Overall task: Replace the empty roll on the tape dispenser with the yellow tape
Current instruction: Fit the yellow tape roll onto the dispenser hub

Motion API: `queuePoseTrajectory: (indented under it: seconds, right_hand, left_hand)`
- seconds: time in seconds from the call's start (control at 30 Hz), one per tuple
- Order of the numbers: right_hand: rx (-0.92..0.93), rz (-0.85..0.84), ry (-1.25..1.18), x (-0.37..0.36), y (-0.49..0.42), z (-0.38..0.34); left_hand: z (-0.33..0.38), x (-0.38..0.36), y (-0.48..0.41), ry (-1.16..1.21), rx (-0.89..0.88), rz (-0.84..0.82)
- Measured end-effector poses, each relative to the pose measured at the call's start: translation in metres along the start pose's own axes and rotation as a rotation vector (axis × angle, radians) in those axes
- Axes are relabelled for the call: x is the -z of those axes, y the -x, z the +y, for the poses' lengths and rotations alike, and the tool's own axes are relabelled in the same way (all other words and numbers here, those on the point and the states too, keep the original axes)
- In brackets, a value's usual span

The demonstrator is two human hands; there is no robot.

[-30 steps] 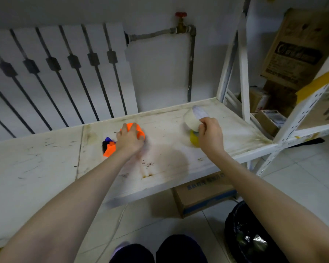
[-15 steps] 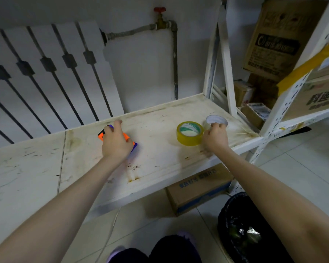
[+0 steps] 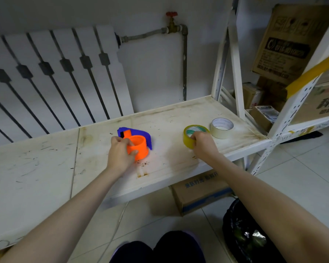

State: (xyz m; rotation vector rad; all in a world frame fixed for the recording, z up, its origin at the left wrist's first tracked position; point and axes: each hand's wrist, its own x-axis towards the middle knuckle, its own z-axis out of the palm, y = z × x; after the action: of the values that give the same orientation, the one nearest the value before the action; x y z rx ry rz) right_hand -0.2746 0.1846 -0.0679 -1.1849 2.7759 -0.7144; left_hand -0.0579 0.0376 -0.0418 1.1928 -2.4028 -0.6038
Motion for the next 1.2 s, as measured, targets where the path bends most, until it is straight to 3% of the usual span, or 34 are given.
queuePoseTrajectory:
  seconds: [0.4, 0.5, 0.57, 0.67, 0.8, 0.9, 1.03, 1.2]
  right_hand:
    - [0.112, -0.158, -0.744, 0.000, 0.051, -0.062]
    - [0.005, -0.266, -1.082, 0.008, 0.063, -0.078]
    - [-0.088, -0.327, -1.307, 0.013, 0.068, -0.086]
    - [-0.150, -0.342, -1.458, 0.019, 0.071, -0.097]
    - [-0.181, -0.482, -1.580, 0.021, 0.077, -0.114]
    - [-0.182, -0.602, -1.650, 0.017, 0.079, -0.118]
    - [-0.116, -0.687, -1.500, 0.009, 0.077, -0.121]
    - [-0.008, -0.643, -1.181, 0.001, 0.073, -0.140]
  left_hand:
    - [-0.031, 0.013, 0.029, -0.026, 0.032, -0.061]
    - [-0.036, 0.017, 0.031, -0.030, 0.019, -0.062]
    - [-0.036, 0.021, 0.031, 0.047, 0.013, 0.009]
    - [-0.019, 0.032, 0.034, 0.340, -0.054, 0.073]
    - [0.004, 0.044, 0.040, 0.765, -0.029, -0.239]
    - [-0.003, 0.047, 0.040, 0.866, 0.061, -0.270]
    - [-0.017, 0.049, 0.041, 0.820, 0.054, -0.270]
    - [-0.027, 0.044, 0.038, 0.580, -0.091, -0.141]
